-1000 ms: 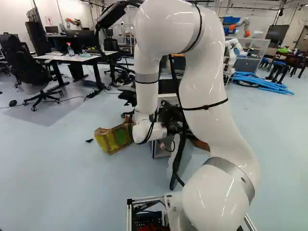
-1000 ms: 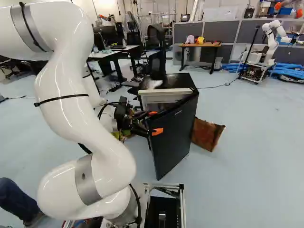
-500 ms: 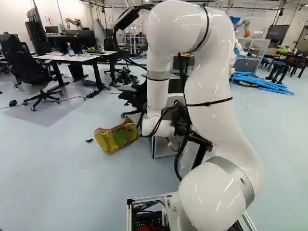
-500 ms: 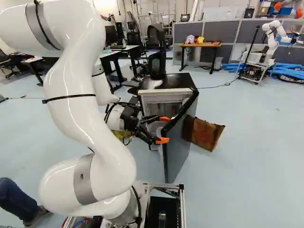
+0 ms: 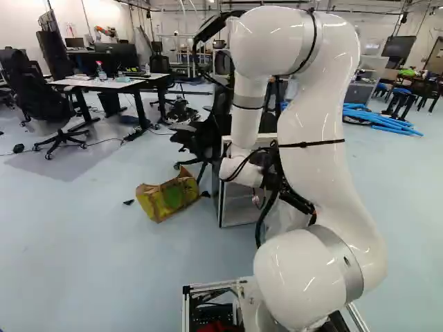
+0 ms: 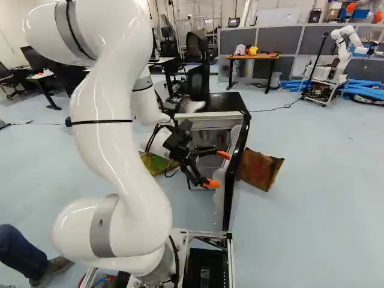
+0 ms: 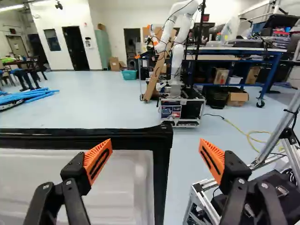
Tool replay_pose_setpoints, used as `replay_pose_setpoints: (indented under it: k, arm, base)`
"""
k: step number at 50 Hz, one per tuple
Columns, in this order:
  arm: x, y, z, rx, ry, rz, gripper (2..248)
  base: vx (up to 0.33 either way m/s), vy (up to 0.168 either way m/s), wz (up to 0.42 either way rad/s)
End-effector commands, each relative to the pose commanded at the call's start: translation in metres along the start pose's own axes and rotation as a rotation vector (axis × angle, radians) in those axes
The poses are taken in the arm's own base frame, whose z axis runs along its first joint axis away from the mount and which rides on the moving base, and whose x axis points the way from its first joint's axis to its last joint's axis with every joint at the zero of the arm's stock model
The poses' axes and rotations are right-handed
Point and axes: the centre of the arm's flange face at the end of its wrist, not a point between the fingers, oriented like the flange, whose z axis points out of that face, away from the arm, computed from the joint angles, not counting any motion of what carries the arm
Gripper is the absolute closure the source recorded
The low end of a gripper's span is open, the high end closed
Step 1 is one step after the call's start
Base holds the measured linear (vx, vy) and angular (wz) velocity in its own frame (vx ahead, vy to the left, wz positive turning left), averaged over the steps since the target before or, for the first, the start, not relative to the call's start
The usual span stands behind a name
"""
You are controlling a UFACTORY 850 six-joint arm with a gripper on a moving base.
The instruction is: Grab a drink from the fridge
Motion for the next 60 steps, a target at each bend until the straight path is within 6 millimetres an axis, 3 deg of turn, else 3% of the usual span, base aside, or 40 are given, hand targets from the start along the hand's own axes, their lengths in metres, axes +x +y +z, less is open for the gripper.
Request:
replay_pose_setpoints:
  k: [60]
  arm:
    - [0.036,-0.131,0.135,-0.342,-0.116,0.304,3]
  base:
    - [0.0,0.0,0.0]
